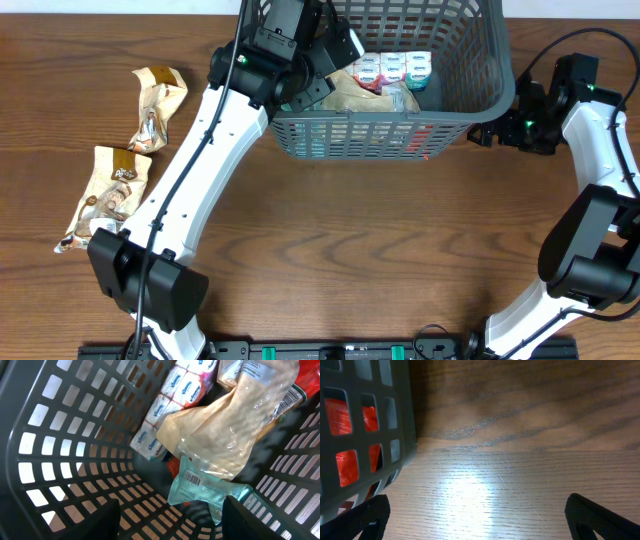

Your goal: Pack container

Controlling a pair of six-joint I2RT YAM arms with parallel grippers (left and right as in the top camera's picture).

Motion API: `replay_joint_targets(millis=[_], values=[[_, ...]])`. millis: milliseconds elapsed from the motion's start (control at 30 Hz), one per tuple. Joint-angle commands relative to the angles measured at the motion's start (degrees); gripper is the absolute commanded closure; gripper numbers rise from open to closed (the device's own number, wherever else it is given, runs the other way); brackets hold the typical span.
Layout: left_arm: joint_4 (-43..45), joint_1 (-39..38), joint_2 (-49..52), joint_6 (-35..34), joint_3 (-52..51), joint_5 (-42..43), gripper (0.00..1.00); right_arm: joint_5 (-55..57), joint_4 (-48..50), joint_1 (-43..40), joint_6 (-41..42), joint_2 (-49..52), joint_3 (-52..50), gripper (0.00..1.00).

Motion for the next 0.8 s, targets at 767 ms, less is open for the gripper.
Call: replay_joint_targets(millis=[767], values=[[-10.08, 1.38, -1.05, -5.73, -0.85, -0.26, 0.46, 0.15, -0.44, 0.39, 0.15, 0.0, -0.09, 0.01]])
